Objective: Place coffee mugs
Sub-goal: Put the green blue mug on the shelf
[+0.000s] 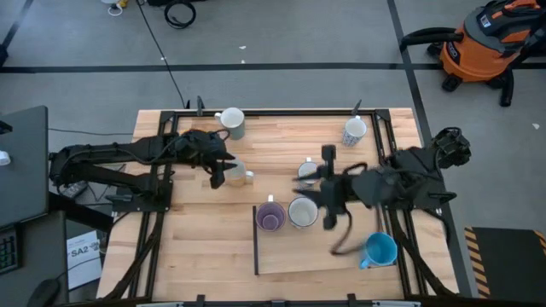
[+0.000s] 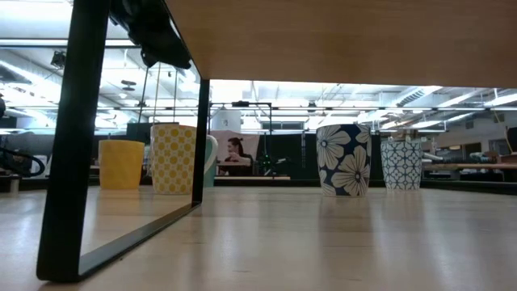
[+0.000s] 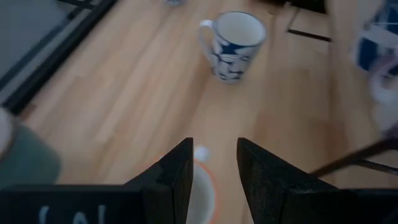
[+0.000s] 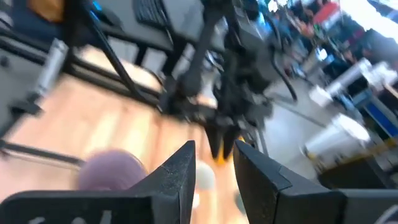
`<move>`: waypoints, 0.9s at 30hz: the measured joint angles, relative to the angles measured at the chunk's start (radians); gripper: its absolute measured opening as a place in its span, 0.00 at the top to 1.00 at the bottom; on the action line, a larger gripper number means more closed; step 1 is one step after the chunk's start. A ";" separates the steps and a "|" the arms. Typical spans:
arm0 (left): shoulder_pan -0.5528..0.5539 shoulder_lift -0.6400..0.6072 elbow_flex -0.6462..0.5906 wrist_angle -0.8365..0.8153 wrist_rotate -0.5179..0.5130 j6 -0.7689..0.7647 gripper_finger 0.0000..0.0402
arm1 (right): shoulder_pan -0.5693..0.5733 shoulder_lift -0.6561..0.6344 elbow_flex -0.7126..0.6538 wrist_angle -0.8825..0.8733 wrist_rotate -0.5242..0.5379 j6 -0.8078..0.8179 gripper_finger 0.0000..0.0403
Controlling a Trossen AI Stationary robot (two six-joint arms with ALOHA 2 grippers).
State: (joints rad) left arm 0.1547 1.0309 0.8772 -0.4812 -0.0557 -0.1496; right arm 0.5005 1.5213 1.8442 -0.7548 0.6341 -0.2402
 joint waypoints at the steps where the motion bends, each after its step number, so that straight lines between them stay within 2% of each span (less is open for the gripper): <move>1: 0.013 0.000 0.000 0.000 0.000 0.005 0.68 | -0.023 -0.002 0.000 -0.025 0.000 0.008 0.72; 11: 0.091 0.000 0.000 -0.002 0.000 0.016 0.68 | -0.247 -0.053 0.000 -0.275 -0.043 0.177 0.72; 22: 0.113 0.000 0.000 -0.003 0.000 0.016 0.68 | -0.460 -0.067 0.000 -0.519 -0.296 0.294 0.72; 27: 0.113 0.001 0.000 -0.003 0.001 0.016 0.68 | -0.519 -0.067 0.000 -0.594 -0.348 0.294 0.72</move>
State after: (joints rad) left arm 0.2676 1.0317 0.8772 -0.4843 -0.0551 -0.1341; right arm -0.0181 1.4540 1.8442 -1.3484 0.2864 0.0534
